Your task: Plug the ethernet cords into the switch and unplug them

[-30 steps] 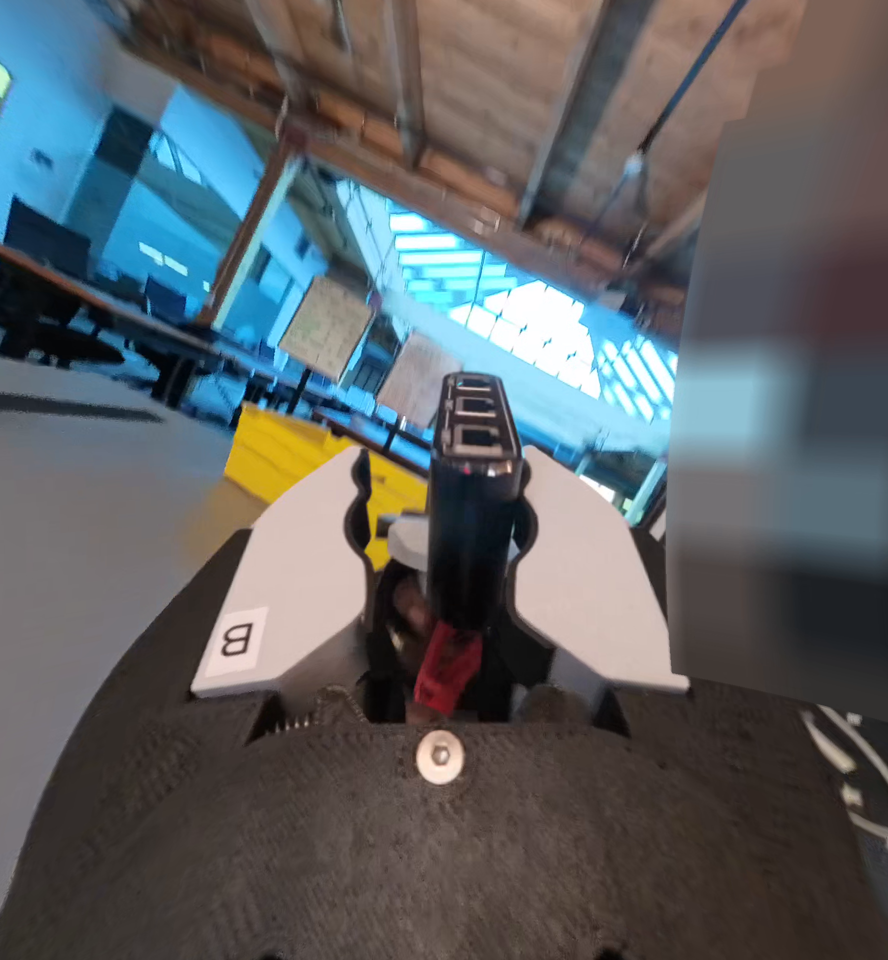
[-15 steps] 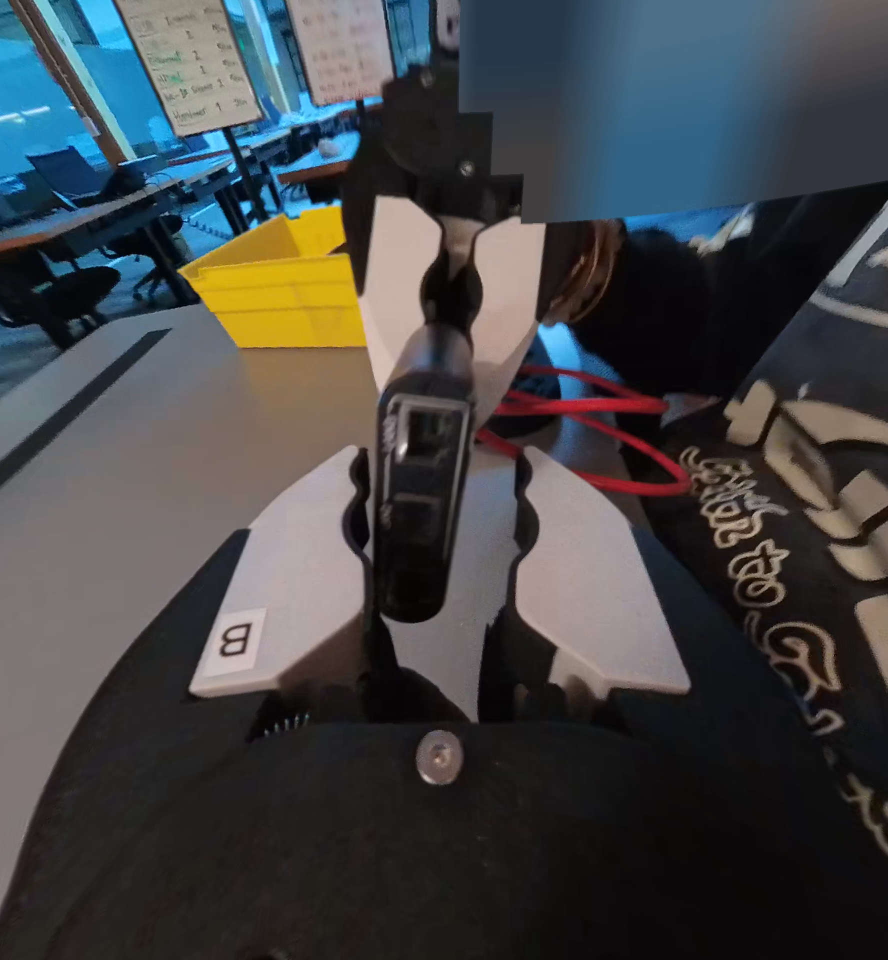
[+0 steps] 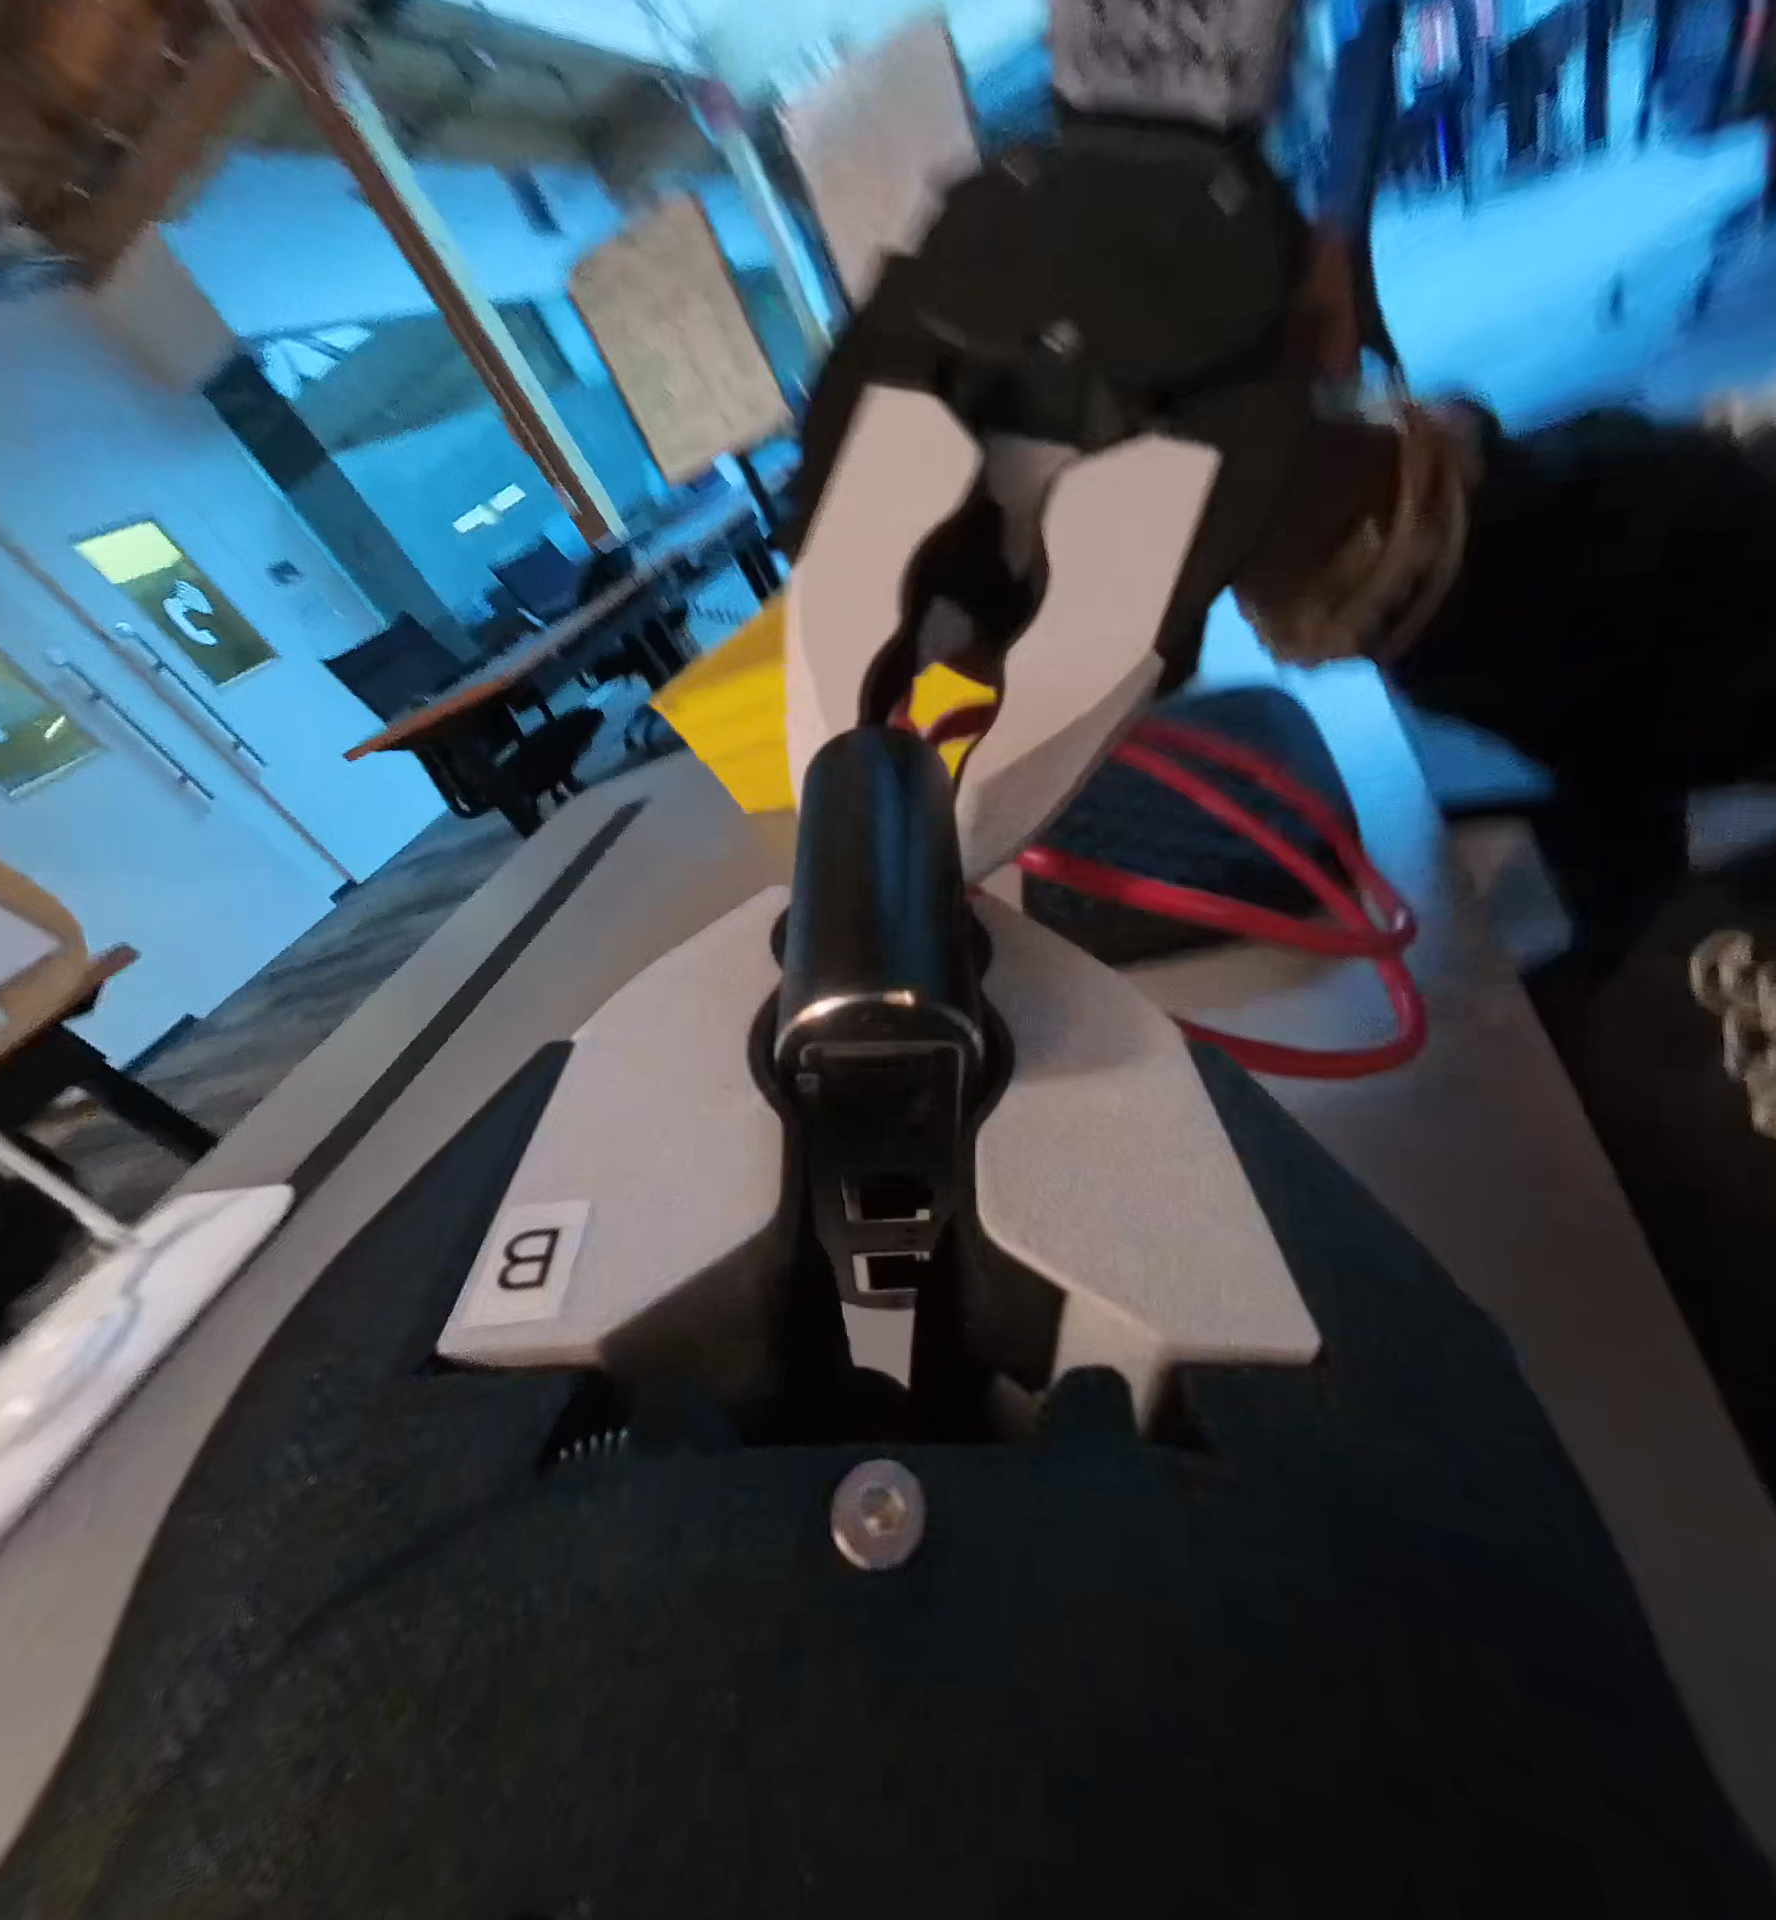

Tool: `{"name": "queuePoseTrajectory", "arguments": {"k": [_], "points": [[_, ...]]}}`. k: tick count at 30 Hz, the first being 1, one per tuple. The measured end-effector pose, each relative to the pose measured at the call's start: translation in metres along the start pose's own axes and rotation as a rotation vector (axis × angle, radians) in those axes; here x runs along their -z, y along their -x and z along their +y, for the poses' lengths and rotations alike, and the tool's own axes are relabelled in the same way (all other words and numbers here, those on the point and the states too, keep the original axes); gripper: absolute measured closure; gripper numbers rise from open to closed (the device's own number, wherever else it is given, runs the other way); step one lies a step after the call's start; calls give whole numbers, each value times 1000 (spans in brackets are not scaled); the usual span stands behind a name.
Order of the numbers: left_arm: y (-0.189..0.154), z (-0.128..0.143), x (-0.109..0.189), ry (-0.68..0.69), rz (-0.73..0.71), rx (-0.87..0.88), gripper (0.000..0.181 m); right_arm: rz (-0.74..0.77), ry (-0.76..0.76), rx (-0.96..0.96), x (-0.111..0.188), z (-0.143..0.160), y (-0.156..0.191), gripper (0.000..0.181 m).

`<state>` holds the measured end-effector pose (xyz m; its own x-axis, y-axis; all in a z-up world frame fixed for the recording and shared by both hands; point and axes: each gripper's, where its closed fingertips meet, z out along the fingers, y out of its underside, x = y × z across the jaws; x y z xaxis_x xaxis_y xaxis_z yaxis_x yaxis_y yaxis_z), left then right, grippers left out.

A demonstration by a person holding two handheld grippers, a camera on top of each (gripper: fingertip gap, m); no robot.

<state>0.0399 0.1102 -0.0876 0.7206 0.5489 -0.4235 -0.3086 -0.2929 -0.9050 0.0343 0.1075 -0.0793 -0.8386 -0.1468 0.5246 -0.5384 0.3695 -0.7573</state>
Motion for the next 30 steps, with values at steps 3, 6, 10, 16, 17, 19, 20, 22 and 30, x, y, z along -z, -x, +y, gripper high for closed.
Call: {"name": "queuePoseTrajectory", "arguments": {"k": [3, 6, 10, 16, 17, 19, 20, 22, 30], "points": [[40, -1, 8, -151, -174, 306, 155, 184, -310, -233, 29, -35, -38, 163], [71, -4, 26, -266, -345, 476, 154, 30, -789, -487, 72, -90, -30, 167], [90, -1, 41, -424, -393, 755, 155, -340, -1109, -881, 55, -111, 16, 162], [79, -16, 42, -629, -228, 959, 155, -220, -979, -1343, -25, -32, -2, 148], [75, -17, 39, -633, -203, 961, 155, -135, -980, -1308, -21, -22, -15, 147], [63, -25, 30, -649, -117, 969, 155, -50, -951, -1146, -14, -17, -25, 142], [55, -29, 25, -649, -61, 970, 155, -65, -945, -1089, -11, -22, -25, 138], [39, -36, 15, -655, 28, 971, 155, -145, -987, -1031, -3, -34, -19, 147], [0, -69, 18, -682, 70, 565, 154, -230, -1049, -649, 28, -64, 8, 168]]}}
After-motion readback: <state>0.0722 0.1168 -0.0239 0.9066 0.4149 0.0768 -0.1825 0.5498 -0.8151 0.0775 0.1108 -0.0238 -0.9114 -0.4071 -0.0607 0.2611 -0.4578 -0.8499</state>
